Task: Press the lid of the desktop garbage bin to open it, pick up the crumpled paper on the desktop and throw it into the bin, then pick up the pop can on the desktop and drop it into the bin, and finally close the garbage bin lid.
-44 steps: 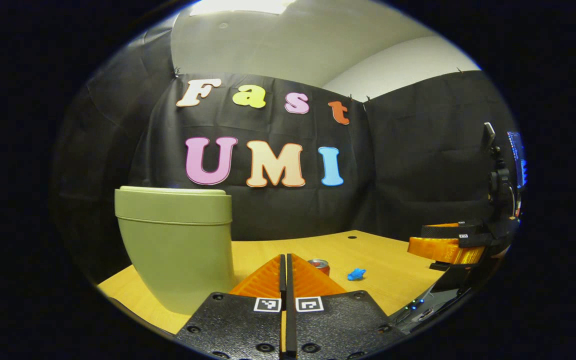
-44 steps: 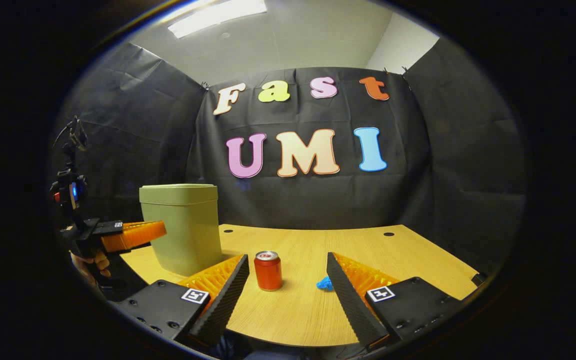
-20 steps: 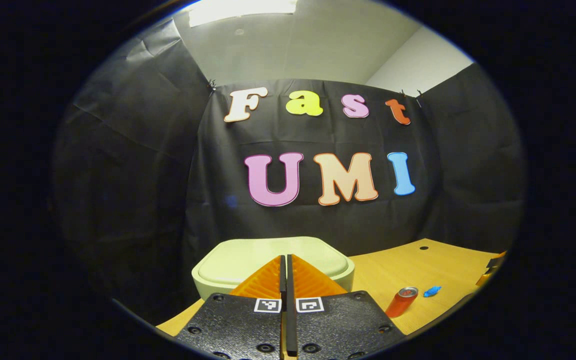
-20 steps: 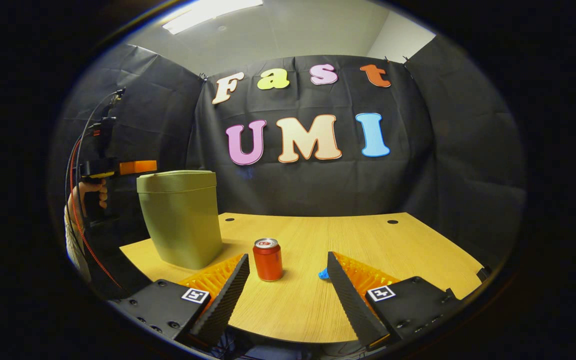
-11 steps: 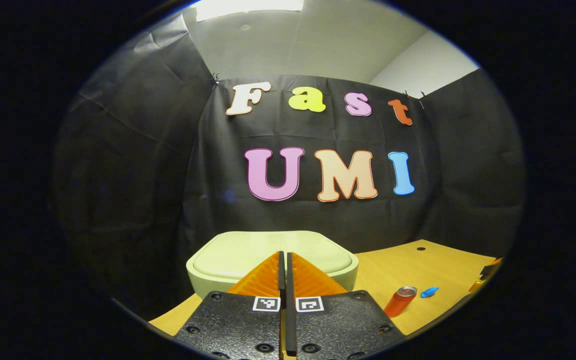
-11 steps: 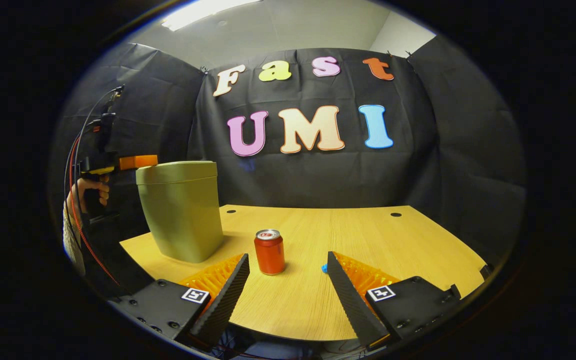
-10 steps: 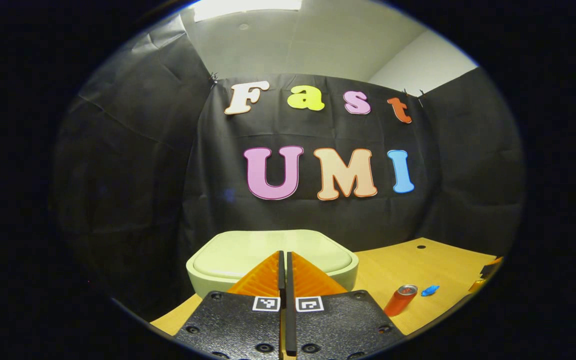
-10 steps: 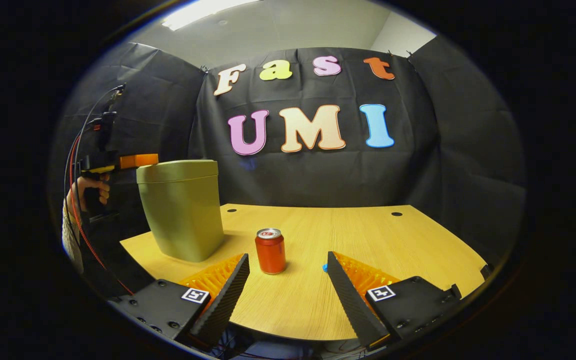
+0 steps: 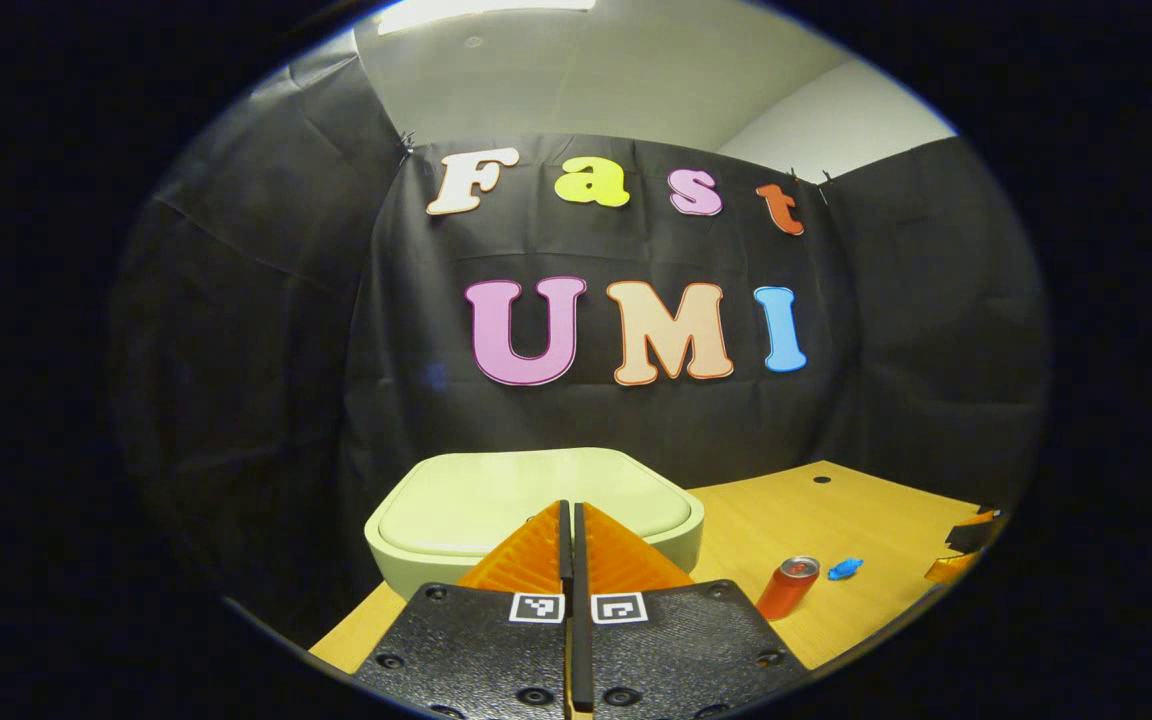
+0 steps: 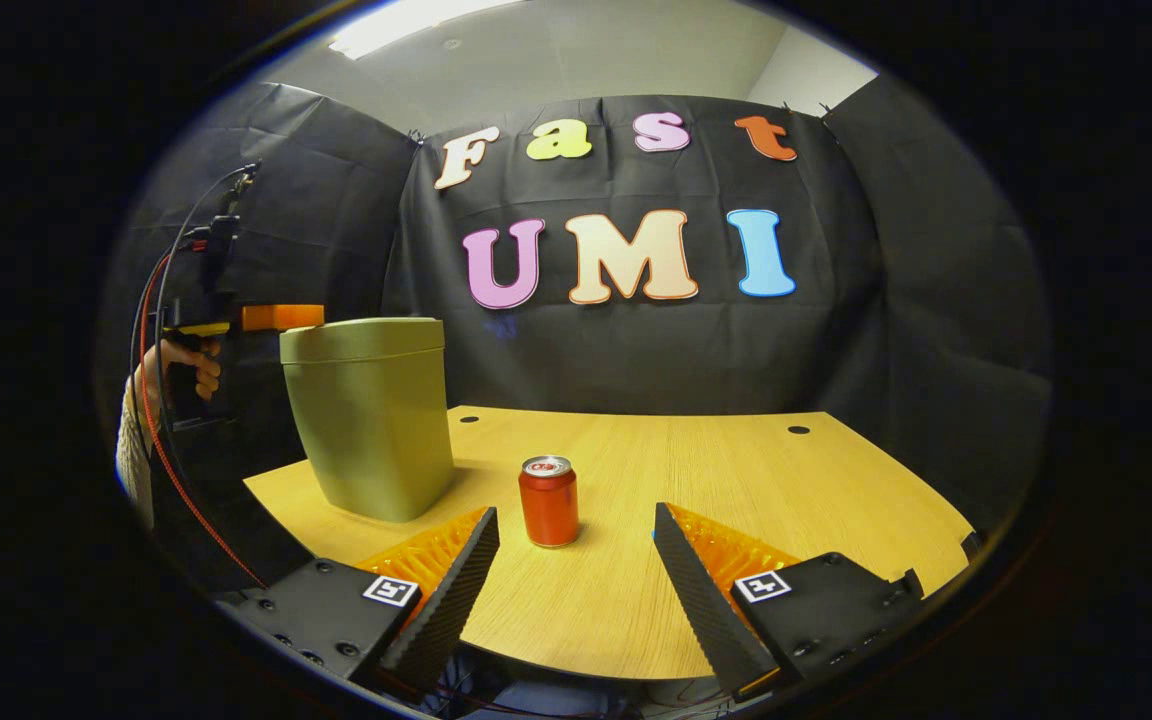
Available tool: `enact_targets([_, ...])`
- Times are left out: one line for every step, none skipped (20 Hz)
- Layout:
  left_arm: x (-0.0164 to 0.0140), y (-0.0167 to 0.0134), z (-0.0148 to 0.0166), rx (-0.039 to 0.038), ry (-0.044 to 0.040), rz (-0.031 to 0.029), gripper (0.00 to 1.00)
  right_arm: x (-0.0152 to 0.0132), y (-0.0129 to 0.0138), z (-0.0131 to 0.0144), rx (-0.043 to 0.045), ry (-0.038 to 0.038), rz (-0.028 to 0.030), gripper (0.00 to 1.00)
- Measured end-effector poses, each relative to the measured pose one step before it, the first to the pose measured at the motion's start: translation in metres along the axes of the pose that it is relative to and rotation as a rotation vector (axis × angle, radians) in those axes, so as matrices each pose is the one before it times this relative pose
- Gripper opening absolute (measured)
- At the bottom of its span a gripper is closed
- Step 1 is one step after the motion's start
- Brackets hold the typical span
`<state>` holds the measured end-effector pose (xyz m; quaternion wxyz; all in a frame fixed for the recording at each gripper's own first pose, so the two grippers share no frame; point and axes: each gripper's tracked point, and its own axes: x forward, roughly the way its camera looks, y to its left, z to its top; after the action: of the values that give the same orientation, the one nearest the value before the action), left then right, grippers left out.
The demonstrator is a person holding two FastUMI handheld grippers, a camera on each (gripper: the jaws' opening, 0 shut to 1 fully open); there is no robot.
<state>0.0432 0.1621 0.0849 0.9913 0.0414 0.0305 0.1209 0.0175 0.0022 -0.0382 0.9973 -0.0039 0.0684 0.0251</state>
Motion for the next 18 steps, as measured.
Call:
enact_targets([-0.00081, 0.00167, 0.00022, 0.01959, 0.00224, 0.00599, 0.0, -0.00162, 0.00015, 0.00096, -0.00371, -0.0042, -0.00026, 0.98])
enact_targets([-0.00121, -0.00048, 0.00475, 0.01179, -0.0135, 0.00107, 0.0, -0.00204, -0.00116, 0.00152, -0.00444, -0.00494, -0.00328, 0.98])
enact_targets([-0.00014, -0.00238, 0.0049, 0.00994, -0.00214, -0.00272, 0.0, -0.00046, -0.00219, 0.0011, -0.00117, -0.00535, -0.00622, 0.98])
enact_targets([0.00264, -0.00437, 0.00165, 0.01065, 0.0068, -0.00748, 0.0, -0.00031, -0.00206, 0.00192, 0.00501, -0.00395, -0.00464, 0.98])
enact_targets([-0.00443, 0.00338, 0.00573, 0.02203, -0.00754, 0.01728, 0.0, 0.00036, -0.00107, -0.00045, 0.00942, -0.0016, 0.00061, 0.98])
enact_targets([-0.00335, 0.00111, 0.01143, 0.01631, -0.02824, 0.00686, 0.0, -0.0003, 0.00057, 0.0007, 0.00875, -0.00095, 0.00248, 0.98])
enact_targets([-0.00344, -0.00783, 0.01281, 0.01132, -0.03106, -0.00684, 0.0, -0.00122, -0.0007, 0.0005, 0.00334, -0.00225, -0.00086, 0.98])
enact_targets([-0.00328, -0.00861, 0.00986, 0.01039, -0.02298, -0.01098, 0.0, 0.00057, -0.00097, 0.00141, -0.00235, -0.00297, -0.00422, 0.98])
enact_targets([-0.00138, -0.01201, 0.00527, 0.00591, -0.0167, -0.02588, 0.0, -0.00045, -0.00107, 0.00053, -0.00342, -0.00251, -0.00485, 0.98])
enact_targets([-0.0019, -0.01389, 0.00521, -0.00727, -0.01257, -0.03212, 0.0, -0.00032, -0.0006, -0.00018, -0.00107, -0.00106, -0.0012, 0.98])
enact_targets([-0.00196, -0.01819, 0.00004, -0.01779, -0.00876, -0.04202, 0.0, 0.00031, 0.00131, -0.00024, 0.00081, 0.00093, 0.00266, 0.98])
enact_targets([-0.00354, -0.01536, 0.00001, -0.0264, -0.00629, -0.03904, 0.0, 0.00096, 0.00058, 0.00025, 0.00031, 0.00141, 0.00293, 0.98])
enact_targets([-0.00406, -0.01353, -0.00242, -0.02324, -0.00416, -0.03417, 0.0, -0.00012, 0.00111, -0.00116, -0.00264, 0.00071, 0.00096, 0.98])
enact_targets([-0.00205, -0.01108, -0.00378, -0.01646, -0.00275, -0.02532, 0.0, 0.00076, -0.00004, -0.00015, -0.00471, 0.00104, -0.00209, 0.98])
enact_targets([-0.00144, -0.00799, -0.00522, -0.01639, -0.00016, -0.01903, 0.0, -0.00042, -0.0004, -0.00113, -0.00411, 0.00122, -0.00133, 0.98])
enact_targets([-0.00107, -0.00738, -0.00816, -0.01979, 0.00644, -0.01601, 0.0, -0.00009, 0.00056, -0.00078, -0.0015, 0.00254, 0.00033, 0.98])
enact_targets([-0.00061, -0.00923, -0.013, -0.02628, 0.01205, -0.01979, 0.0, 0.00221, 0.00012, -0.00118, 0.00133, 0.00341, -0.00018, 0.98])
enact_targets([-0.00117, -0.00664, -0.01034, -0.02166, 0.01345, -0.01899, 0.0, 0.00046, -0.00007, -0.00084, 0.00087, 0.00326, 0.00038, 0.98])
